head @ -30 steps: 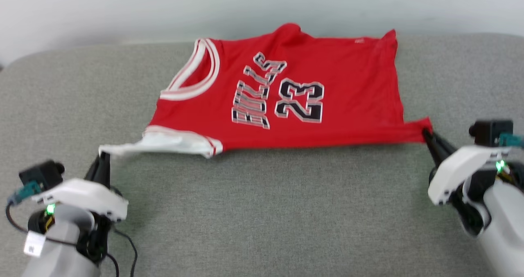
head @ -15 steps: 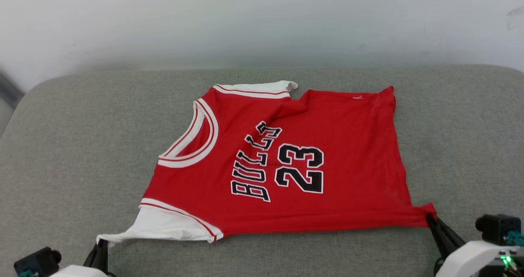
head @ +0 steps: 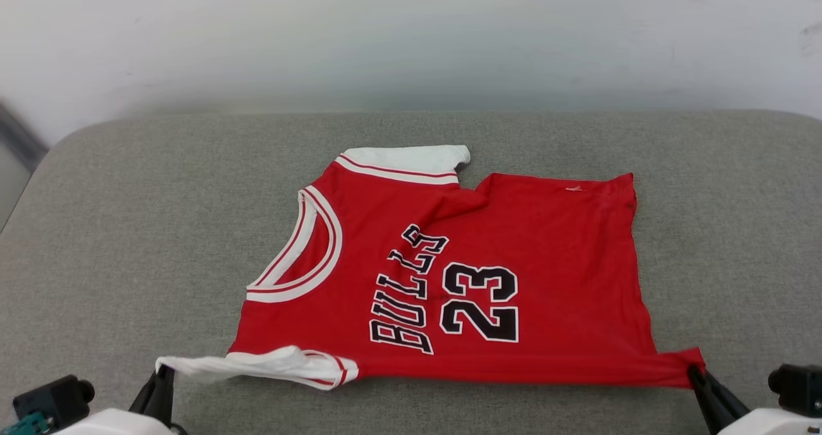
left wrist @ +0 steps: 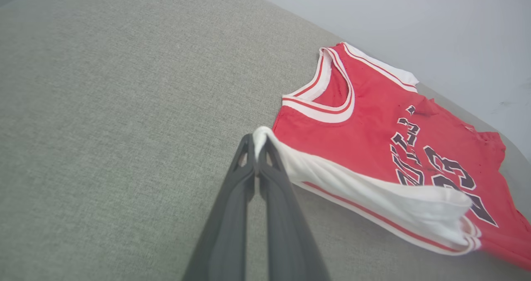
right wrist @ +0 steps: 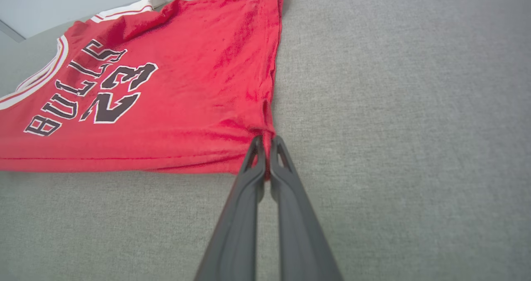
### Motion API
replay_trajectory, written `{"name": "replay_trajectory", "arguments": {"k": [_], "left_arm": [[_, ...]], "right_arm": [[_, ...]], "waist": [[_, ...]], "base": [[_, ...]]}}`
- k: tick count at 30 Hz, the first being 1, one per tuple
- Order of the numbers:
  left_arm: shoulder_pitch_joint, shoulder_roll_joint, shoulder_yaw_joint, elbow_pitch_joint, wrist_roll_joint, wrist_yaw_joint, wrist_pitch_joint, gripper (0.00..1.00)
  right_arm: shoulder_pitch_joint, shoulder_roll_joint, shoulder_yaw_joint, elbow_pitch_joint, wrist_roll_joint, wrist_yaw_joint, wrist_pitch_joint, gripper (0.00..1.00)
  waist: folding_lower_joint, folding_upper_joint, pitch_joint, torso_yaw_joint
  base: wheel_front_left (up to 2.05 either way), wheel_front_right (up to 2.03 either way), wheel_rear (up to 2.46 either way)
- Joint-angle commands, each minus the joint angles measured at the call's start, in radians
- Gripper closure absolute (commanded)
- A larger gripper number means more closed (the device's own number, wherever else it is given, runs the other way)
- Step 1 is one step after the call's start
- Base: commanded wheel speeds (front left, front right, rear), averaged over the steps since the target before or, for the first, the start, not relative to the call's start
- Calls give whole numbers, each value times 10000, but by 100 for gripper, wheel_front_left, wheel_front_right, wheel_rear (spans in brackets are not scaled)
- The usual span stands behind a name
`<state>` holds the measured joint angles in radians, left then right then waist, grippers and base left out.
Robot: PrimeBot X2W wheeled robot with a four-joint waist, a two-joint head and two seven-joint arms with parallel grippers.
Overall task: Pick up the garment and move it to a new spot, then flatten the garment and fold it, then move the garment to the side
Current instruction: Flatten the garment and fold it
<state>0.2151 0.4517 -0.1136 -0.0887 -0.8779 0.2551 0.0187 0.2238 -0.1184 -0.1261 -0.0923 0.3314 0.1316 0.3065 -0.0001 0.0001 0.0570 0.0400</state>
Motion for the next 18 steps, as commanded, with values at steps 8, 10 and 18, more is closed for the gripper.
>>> {"name": "replay_trajectory", "arguments": {"k": [8,10,18], "left_arm": [[-2162,-160,-676,755,390,-458,130,100],[-2666,-318,-856,1159,388,-633,118,100],[-4588,-787,-1308,3411,371,-1435,6,100]], "right_arm": [[-1669,-31,235,661,-326,-14,298,100],[-2100,-92,414,1054,-294,-13,317,100],[-3666,-556,1118,3024,-65,-13,64,100]], "waist": [[1,-1,235,-196],[1,-1,316,-208],[1,-1,842,-173]], "base": [[0,0,0],[0,0,0],[0,0,0]]}}
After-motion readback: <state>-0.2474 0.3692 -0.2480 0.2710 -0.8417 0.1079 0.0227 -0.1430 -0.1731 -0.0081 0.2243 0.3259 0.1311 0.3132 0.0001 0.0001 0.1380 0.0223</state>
